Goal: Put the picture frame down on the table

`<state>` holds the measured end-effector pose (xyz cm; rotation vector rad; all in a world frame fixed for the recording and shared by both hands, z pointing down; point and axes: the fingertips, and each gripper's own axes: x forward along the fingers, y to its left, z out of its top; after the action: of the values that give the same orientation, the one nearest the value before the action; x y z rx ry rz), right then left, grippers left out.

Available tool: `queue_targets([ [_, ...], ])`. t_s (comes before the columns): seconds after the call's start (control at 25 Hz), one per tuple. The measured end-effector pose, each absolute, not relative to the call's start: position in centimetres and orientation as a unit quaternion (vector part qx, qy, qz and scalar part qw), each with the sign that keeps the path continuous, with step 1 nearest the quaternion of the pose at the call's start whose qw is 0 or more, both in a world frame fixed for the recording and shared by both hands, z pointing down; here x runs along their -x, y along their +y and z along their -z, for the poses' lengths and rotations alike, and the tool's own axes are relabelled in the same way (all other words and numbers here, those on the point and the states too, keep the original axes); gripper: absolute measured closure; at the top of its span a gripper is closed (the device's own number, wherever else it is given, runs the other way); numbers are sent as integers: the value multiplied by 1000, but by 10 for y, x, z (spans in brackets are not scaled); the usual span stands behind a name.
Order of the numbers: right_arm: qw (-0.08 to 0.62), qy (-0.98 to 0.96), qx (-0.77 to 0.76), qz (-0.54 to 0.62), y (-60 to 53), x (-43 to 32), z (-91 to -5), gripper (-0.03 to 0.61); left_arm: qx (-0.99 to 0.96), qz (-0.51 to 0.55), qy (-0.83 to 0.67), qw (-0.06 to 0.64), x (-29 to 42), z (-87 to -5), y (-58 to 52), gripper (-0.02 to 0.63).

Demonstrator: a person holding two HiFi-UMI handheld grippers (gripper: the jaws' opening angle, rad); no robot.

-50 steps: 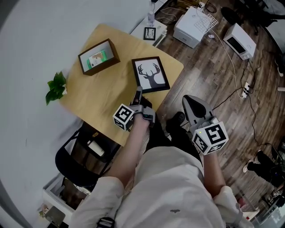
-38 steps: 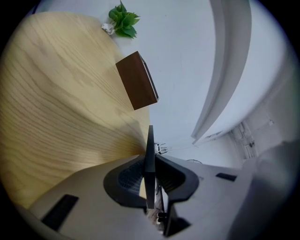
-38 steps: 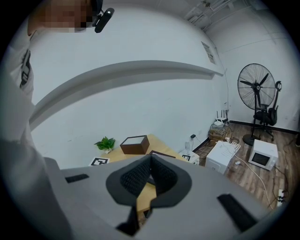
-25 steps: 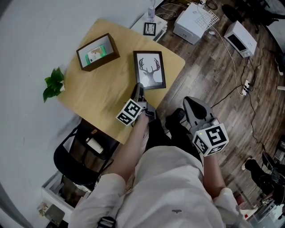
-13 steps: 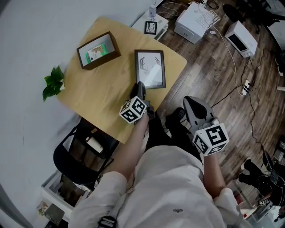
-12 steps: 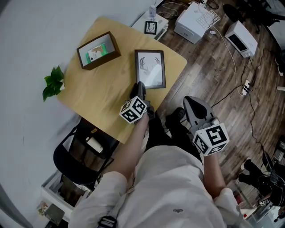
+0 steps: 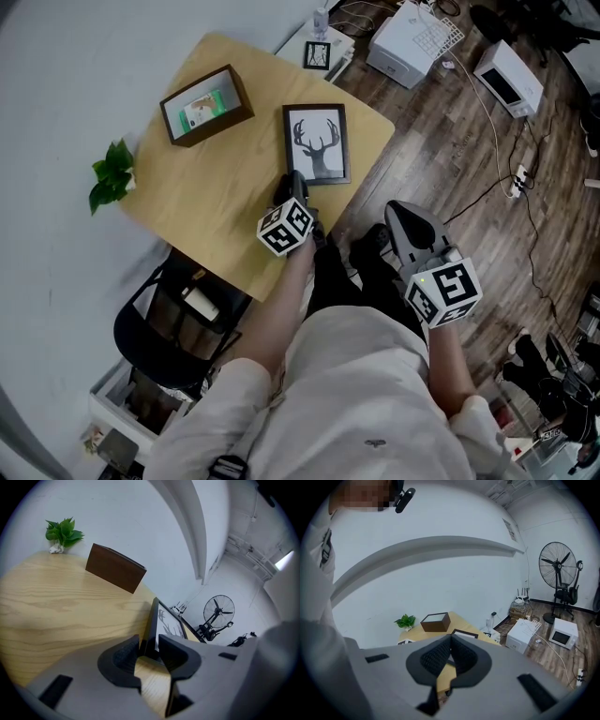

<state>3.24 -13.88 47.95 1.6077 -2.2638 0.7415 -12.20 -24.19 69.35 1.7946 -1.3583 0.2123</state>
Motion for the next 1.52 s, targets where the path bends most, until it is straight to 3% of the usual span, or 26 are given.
queue_targets([
  [0.28,132,-776,-560,-257,-138,-36,-481,580,-706,-147,-560,407,124,-704,-240,500],
  [0.36,131,-776,-561,-258,-138,-36,-481,580,-702,-164,-568,397,127,-705,-239,541],
  [1.08,118,-781,-561,-249,-138,-34,-473,580,-716,-134,-554,403,127,-677,-229,569],
  [1.52,108,-813,-529,-218,-135,-51,-448,580,-757,-122,-545,340,100,-612,-205,589],
])
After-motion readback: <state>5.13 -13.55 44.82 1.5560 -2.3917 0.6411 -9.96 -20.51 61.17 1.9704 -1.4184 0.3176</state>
